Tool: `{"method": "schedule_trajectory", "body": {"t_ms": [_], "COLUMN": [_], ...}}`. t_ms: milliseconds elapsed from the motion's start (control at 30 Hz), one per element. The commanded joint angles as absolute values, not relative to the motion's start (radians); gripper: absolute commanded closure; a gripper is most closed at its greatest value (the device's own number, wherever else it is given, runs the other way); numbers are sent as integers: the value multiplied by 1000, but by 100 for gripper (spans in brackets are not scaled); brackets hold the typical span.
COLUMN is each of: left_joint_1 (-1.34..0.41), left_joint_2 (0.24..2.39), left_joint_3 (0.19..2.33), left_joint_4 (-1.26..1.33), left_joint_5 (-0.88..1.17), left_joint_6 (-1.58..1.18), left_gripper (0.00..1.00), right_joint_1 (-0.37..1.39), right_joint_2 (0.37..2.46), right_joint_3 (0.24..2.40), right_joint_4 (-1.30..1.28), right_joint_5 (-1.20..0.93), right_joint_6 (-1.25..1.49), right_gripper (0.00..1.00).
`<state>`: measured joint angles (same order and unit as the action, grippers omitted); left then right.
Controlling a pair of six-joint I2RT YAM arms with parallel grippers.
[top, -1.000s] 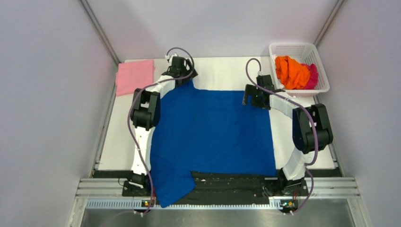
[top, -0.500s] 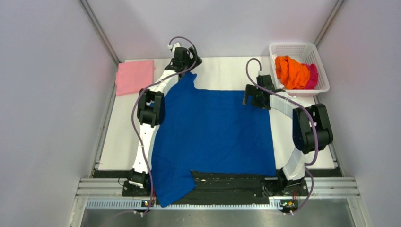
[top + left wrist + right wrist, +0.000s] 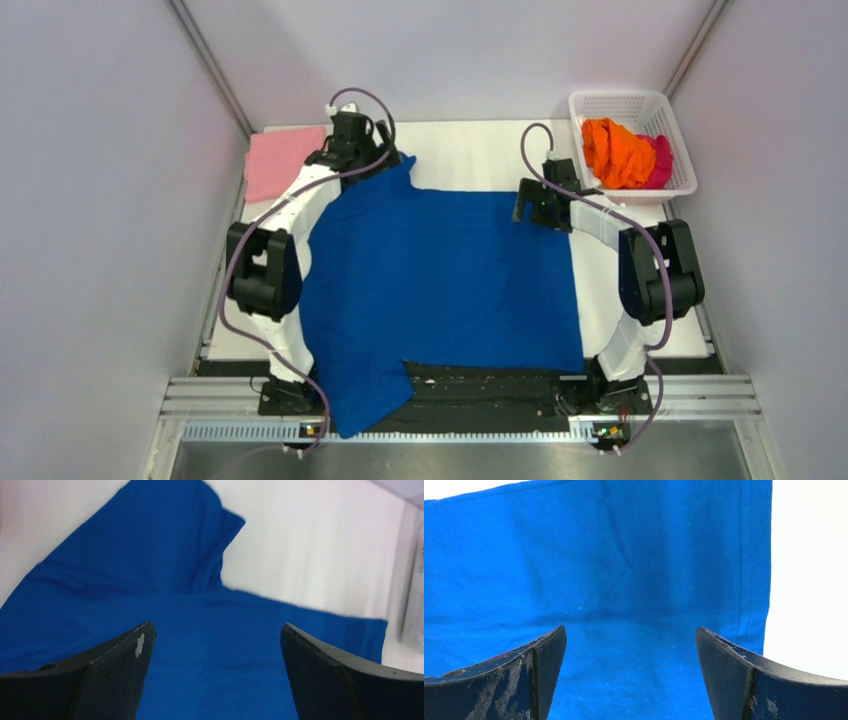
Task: Fold and stack the t-shirts
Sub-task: Flatten out the tshirt
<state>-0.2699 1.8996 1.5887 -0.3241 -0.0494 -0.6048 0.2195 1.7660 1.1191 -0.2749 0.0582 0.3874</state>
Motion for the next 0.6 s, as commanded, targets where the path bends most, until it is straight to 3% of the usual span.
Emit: {"method": "schedule_trajectory", "body": {"t_ms": [0, 233, 567], "left_joint_1": [-272, -270, -242], "left_joint_2": [1827, 1963, 2249], "left_joint_3": [1456, 1509, 1794], "left_joint_4": [-459, -538, -675], "left_joint_5": [-71, 31, -100], "left_joint_6": [-553, -582, -629], "left_gripper": [1, 1, 1], "right_joint_1": [213, 214, 208], "right_joint_2": [1709, 1754, 1887], "right_joint_3": [1082, 1073, 1170], "right_joint_4": [-239, -235, -260], "right_joint_5": [44, 53, 94], "right_joint_6": [411, 418, 433], "right_gripper": [1, 1, 1]}}
